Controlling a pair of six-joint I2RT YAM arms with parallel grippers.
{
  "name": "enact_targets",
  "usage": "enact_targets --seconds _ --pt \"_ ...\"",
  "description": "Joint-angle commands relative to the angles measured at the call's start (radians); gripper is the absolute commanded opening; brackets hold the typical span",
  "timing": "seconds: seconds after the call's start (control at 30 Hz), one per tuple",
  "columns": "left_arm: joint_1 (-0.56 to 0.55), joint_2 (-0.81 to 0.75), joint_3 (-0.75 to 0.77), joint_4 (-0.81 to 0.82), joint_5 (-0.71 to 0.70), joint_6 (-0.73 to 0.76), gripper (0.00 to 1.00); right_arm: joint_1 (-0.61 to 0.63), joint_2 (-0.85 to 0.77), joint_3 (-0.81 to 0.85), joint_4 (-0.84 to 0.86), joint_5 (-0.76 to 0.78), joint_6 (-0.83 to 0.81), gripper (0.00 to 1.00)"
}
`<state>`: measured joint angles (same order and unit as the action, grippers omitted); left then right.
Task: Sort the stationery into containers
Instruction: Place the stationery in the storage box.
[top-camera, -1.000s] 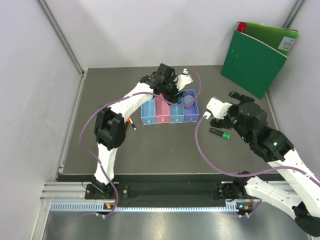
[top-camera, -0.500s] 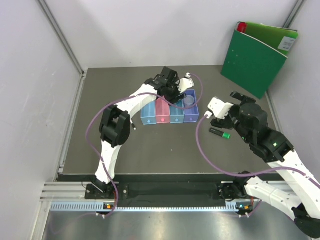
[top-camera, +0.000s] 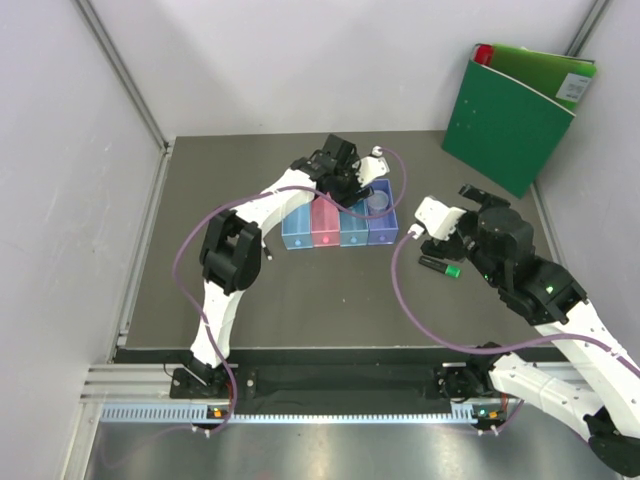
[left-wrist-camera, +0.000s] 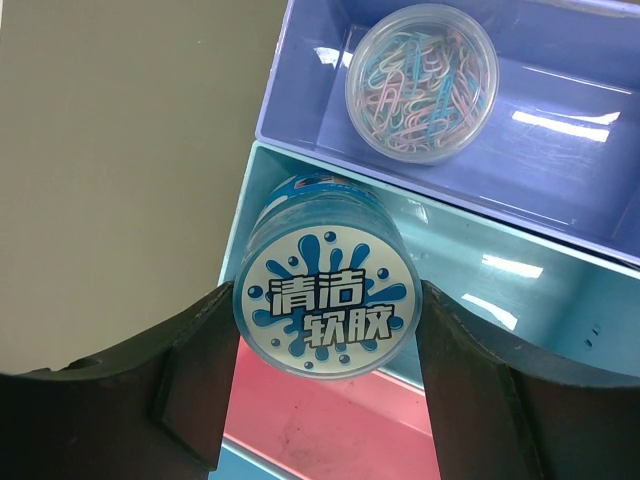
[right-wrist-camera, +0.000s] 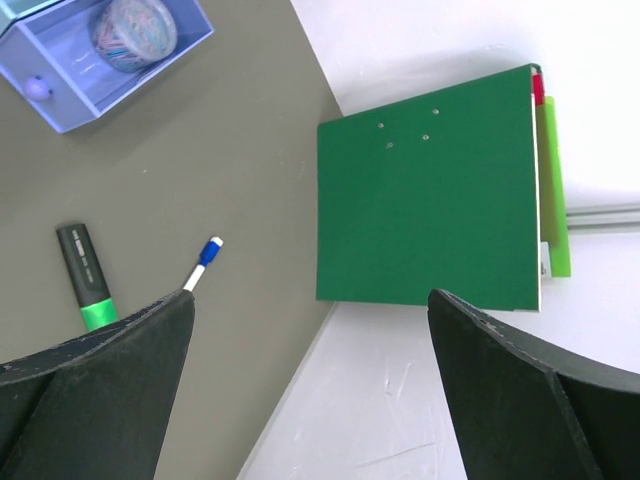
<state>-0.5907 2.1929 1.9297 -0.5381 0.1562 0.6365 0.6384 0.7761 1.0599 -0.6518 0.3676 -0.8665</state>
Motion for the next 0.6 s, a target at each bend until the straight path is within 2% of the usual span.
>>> enact_targets --seconds 0.0,0.57 --pt "0.000 0.004 0.035 0.096 -0.030 0.019 0.57 -0.008 -0.001 0.023 -0.017 -0.025 0.023 1.00" --pt "0.000 -0.016 -0.011 0.145 -0.041 0.017 0.82 -0.008 0.009 0.034 -0.043 -0.048 0.034 1.00"
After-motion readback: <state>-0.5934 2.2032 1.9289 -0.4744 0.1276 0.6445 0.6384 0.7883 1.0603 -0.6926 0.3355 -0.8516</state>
